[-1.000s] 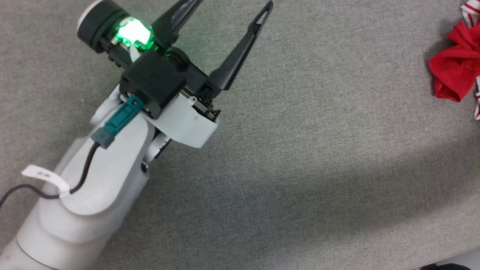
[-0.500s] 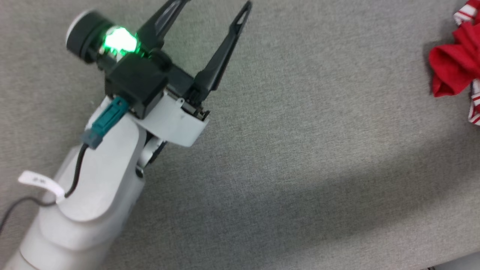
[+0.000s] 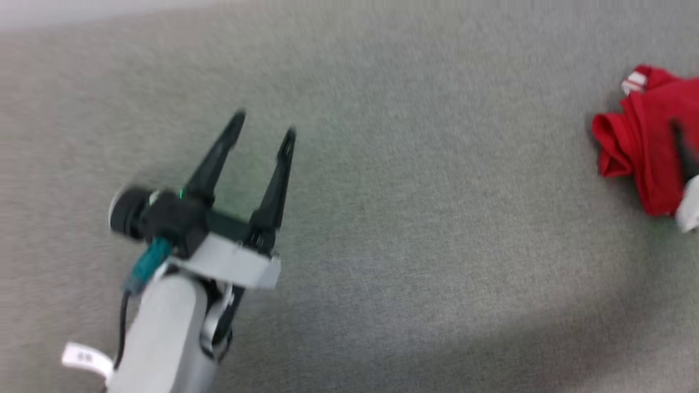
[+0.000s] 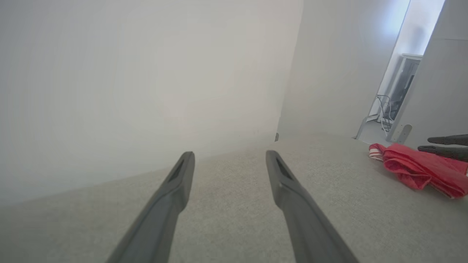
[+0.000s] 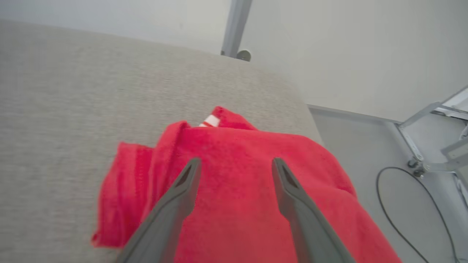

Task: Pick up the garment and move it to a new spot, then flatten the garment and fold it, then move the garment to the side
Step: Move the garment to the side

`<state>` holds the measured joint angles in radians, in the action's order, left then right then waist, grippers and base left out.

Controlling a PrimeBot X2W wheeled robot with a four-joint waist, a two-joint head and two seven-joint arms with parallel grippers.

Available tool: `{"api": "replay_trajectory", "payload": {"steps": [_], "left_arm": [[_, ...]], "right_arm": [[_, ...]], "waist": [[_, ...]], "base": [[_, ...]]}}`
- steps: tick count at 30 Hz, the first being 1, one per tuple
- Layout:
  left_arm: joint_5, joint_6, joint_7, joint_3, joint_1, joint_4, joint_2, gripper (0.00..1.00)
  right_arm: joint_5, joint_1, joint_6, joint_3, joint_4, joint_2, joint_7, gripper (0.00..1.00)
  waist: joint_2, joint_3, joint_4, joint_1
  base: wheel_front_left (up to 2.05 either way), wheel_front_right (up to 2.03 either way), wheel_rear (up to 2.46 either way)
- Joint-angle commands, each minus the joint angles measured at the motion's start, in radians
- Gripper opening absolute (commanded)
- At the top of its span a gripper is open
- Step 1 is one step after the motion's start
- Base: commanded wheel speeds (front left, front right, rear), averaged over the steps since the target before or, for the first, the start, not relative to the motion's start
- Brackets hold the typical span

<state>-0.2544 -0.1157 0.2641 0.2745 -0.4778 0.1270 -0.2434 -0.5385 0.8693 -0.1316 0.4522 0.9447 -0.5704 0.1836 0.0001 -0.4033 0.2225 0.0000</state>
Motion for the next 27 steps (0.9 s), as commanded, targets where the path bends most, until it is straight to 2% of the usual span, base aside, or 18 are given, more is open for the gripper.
{"api": "replay_trajectory", "payload": {"steps": [1, 4, 8, 17, 27], "left_arm": [[0.006, -0.002, -0.001, -0.015, 0.036, 0.004, 0.014, 1.00], [0.014, -0.004, -0.001, -0.057, 0.110, 0.014, 0.036, 1.00], [0.021, -0.008, -0.001, -0.114, 0.196, 0.029, 0.071, 1.00], [0.030, -0.015, -0.001, -0.207, 0.349, 0.056, 0.127, 1.00], [0.024, -0.015, -0.001, -0.236, 0.437, 0.042, 0.103, 1.00]], "right_arm": [[-0.015, -0.034, 0.002, 0.016, -0.014, 0.007, 0.012, 1.00], [-0.046, -0.094, 0.002, 0.046, -0.052, 0.032, 0.033, 1.00], [-0.079, -0.167, 0.002, 0.033, -0.065, 0.073, 0.058, 1.00], [-0.066, -0.316, 0.002, -0.081, -0.125, 0.163, 0.082, 1.00], [0.033, -0.478, 0.002, -0.229, -0.291, 0.218, 0.082, 1.00]], "waist": [[-0.0001, 0.109, -0.068, 0.0000], [-0.0001, 0.153, -0.094, 0.0000], [-0.0001, 0.218, -0.136, 0.0000], [-0.0001, 0.340, -0.229, 0.0000], [-0.0001, 0.430, -0.291, 0.0000]], "base": [[0.00, 0.00, 0.00], [0.00, 0.00, 0.00], [0.00, 0.00, 0.00], [0.00, 0.00, 0.00], [0.00, 0.00, 0.00]]}}
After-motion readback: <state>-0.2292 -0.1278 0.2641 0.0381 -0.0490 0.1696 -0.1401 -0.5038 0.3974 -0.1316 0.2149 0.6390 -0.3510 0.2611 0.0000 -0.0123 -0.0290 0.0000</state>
